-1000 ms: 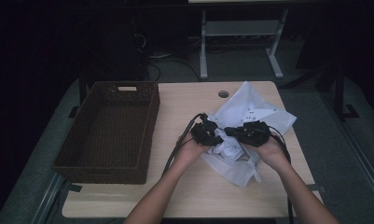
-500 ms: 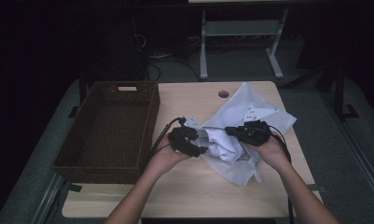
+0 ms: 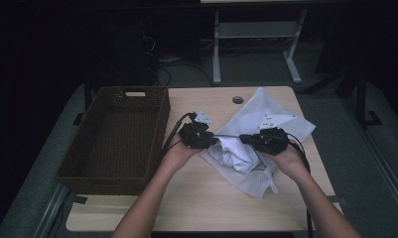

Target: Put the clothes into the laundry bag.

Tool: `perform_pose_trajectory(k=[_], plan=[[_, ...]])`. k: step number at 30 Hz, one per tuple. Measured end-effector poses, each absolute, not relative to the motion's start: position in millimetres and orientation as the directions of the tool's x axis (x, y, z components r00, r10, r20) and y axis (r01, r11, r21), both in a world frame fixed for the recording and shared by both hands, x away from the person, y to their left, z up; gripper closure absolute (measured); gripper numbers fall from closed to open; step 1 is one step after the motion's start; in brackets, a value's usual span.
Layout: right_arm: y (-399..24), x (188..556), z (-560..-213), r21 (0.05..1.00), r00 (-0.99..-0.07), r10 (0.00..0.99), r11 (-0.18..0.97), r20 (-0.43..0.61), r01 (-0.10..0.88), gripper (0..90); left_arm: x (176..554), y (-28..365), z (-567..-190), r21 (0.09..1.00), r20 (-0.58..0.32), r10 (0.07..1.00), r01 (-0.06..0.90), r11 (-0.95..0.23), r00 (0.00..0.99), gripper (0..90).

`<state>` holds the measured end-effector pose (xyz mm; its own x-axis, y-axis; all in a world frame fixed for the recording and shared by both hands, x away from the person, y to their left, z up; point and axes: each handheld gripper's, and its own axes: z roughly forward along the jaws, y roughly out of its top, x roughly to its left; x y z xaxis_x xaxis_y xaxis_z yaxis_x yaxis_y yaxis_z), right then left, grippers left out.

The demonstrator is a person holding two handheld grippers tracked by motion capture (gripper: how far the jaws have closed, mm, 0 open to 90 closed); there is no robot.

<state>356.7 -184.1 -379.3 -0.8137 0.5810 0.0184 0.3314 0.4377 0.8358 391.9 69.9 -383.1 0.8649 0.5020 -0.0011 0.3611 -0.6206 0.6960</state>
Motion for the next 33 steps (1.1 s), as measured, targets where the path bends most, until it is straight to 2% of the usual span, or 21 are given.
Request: perform_pose_trajectory(k=[2,3,9,20,27,33], plan=[[-184.6,356.8,-378.9,0.837,-0.813,0.581,0.436,0.018,0.33,88.8,388.8,63.1,-382.1,0.703,-0.012,0.475,0.346,-0.621,0.88,87.9],[-184.8,356.9,-378.5,0.838,-0.814,0.581,0.435,0.017,0.329,88.8,386.4,58.0,-381.1,0.703,-0.02,0.453,0.335,-0.628,0.891,89.5],[-184.2,355.8,-376.5,0.841,-0.816,0.578,0.434,0.016,0.323,88.8,384.4,31.6,-385.8,0.682,-0.003,0.412,0.303,-0.666,0.911,89.8],[-182.8,353.5,-376.0,0.839,-0.825,0.565,0.441,0.016,0.319,88.8,404.6,10.0,-413.7,0.685,-0.059,0.49,0.393,-0.614,0.87,89.3],[-186.1,354.7,-376.9,0.84,-0.82,0.572,0.436,0.02,0.324,88.8,393.9,20.1,-407.7,0.681,-0.031,0.494,0.38,-0.626,0.869,64.0],[-186.2,355.3,-377.2,0.84,-0.819,0.574,0.435,0.018,0.324,88.8,379.7,40.1,-390.0,0.688,-0.025,0.488,0.369,-0.625,0.873,50.1]])
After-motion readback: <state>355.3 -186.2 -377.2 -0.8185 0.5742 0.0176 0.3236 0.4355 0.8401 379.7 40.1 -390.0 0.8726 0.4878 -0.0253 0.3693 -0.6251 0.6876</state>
